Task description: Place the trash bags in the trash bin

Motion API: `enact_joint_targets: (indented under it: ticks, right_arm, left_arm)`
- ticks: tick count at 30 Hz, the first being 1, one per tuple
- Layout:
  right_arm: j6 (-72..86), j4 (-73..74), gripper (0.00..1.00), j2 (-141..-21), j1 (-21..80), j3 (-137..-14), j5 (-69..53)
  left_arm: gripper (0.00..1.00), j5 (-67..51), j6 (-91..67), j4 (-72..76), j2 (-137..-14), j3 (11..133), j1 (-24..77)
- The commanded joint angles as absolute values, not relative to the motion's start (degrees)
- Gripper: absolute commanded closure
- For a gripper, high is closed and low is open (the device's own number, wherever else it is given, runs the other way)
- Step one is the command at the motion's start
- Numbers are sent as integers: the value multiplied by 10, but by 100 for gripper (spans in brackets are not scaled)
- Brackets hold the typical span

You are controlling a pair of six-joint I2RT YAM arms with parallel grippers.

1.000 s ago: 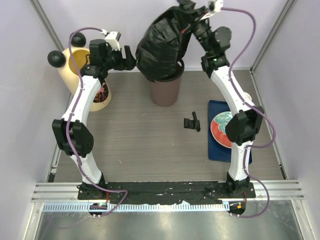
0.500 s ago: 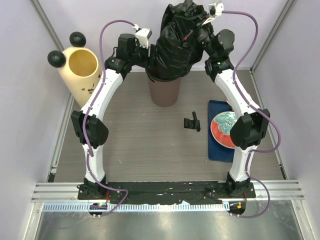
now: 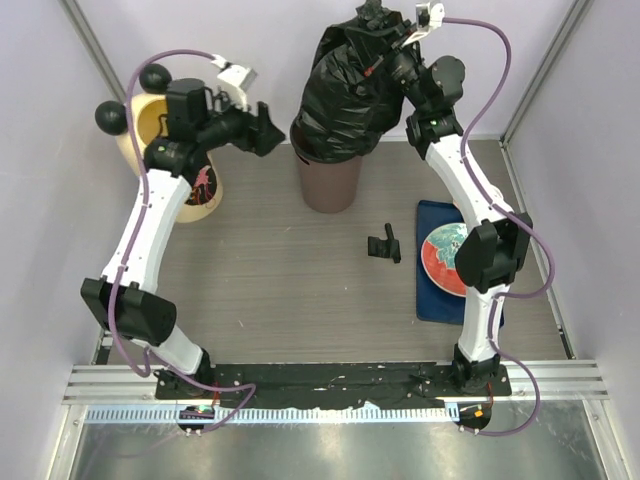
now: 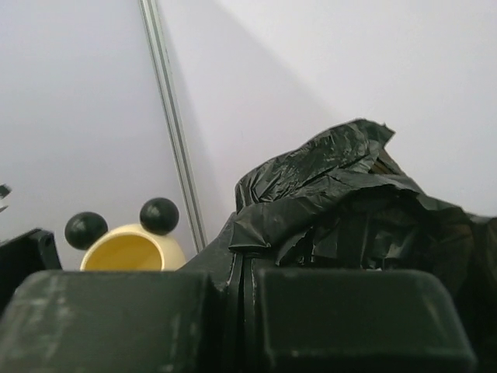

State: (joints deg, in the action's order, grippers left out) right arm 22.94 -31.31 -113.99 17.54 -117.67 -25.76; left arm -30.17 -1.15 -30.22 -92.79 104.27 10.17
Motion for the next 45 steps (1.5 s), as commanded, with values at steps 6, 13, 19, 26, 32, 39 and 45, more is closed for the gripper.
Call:
enact_joint_targets:
  ticks: [6, 13, 19, 26, 32, 39, 45]
  right_arm:
    - [267, -341, 99, -1190, 195, -1275, -258]
    - [307, -348, 99, -1217, 199, -1263, -262]
    - [331, -349, 99, -1216, 200, -1241, -286]
    - [347, -366, 99, -1195, 202, -1194, -301]
    - [360, -368, 99, -1190, 206, -1191, -315]
    - [368, -370, 99, -1171, 214, -1172, -328]
    - [363, -364, 99, -1151, 214, -1141, -332]
  left_arm:
    - [36, -183, 3, -245, -1062, 1160, 231]
    - [37, -84, -18, -355, -1205, 1316, 227]
    - [17, -252, -38, -264, -1060, 1211, 199]
    - [16, -158, -26, -264, -947, 1117, 200]
    - [25, -94, -42, -358, -1043, 1179, 172]
    - [24, -117, -76, -334, -1121, 1198, 170]
    - [34, -127, -84, -379, -1158, 1240, 177]
